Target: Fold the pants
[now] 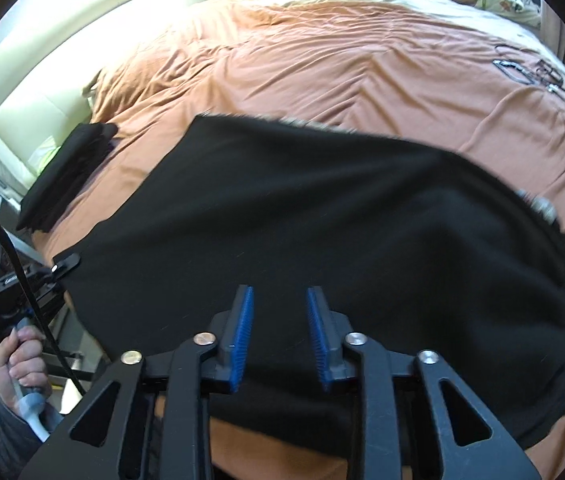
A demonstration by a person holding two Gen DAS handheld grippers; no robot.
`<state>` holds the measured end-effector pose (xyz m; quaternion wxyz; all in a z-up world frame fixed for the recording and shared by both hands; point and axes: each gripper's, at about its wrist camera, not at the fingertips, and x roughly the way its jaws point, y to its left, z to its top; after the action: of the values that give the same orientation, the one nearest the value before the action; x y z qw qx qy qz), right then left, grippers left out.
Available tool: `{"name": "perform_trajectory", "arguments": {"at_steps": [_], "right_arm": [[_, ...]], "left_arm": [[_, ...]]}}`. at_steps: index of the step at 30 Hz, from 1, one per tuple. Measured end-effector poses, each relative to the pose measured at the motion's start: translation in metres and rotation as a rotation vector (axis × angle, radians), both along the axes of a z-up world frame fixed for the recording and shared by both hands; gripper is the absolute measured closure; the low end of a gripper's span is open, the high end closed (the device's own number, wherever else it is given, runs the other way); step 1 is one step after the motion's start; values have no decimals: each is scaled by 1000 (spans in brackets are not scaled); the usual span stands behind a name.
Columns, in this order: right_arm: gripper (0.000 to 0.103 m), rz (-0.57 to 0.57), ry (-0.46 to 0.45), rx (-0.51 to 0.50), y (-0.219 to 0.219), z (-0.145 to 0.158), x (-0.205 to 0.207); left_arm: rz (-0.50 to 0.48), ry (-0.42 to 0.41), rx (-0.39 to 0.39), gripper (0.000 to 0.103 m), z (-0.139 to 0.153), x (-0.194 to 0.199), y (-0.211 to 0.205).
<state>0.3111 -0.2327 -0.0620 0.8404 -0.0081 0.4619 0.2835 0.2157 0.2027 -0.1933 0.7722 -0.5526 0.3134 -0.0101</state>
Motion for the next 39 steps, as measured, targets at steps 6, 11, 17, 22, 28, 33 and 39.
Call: {"name": "perform_trajectory", "arguments": {"at_steps": [6,11,17,22,28,33,39], "right_arm": [[80,24,33,11,13,-18,-26],[80,23,93,-6,13,-45,-37],[82,29,129,-1,7,-52,-36],[82,-11,81,19,-5,-31,-21],[82,-81,91,1,-4,-36,10],[82,-129,118,-30,-2,-48,33],[82,-178,111,-34,-1,-47,57]], "left_arm": [[-6,-22,-1,94,5,-2,-1],[-2,-38,-15,94,7,-1,0],[-7,-47,-20,94,9,-8,-3],[-10,-59,-22,94,13,-6,-2],[2,-52,-33,94,11,-5,-1],[22,-21,-59,94,1,-6,2],[37,8,-78,94,-10,-7,3]]}}
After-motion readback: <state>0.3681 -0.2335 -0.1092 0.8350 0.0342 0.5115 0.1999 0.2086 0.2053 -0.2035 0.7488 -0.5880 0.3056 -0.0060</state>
